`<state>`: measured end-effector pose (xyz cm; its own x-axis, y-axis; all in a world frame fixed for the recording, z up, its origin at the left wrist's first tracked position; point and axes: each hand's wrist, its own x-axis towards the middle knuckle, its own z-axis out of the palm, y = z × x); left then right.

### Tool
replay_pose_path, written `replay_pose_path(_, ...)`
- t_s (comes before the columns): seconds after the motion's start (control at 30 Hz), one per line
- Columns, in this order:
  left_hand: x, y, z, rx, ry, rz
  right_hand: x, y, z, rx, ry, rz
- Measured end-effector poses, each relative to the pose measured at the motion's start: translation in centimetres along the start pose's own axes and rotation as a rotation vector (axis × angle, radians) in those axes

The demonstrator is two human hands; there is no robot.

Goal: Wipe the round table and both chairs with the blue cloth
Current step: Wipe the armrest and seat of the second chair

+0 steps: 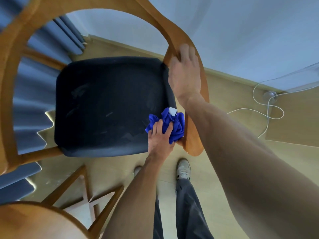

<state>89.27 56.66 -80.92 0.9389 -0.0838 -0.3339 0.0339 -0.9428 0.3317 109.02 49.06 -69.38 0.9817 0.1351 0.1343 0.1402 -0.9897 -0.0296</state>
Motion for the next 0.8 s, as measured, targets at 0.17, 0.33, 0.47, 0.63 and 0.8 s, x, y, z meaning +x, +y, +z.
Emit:
replay_pose_path(0.17,-1.1,-0.1,-0.5,-0.039,0.003,-0.054,0.1,-0.2,-1.6,0.16,-0.027,0.17)
replay_pose_path(0.33,-5.5,-2.5,0.6,-0.061,0.035,-0.159,0.1,-0.1,-1.5,0.041,-0.049,0.14)
replay_pose_path(0.47,-9.7,-6.5,1.6,-0.054,0.059,-0.379,0.0,0.1,-1.2,0.008,-0.055,0.134)
replay_pose_path(0.63,-9.0,-8.1,0.5,-0.187,0.143,-0.626,0.0,-0.1,-1.1,0.005,-0.021,0.123)
replay_pose_path(0.8,-7.3,-6.1,0.1,-0.251,0.181,-0.781,-0.5,-0.5,-0.9,-0.212,-0.035,-0.077)
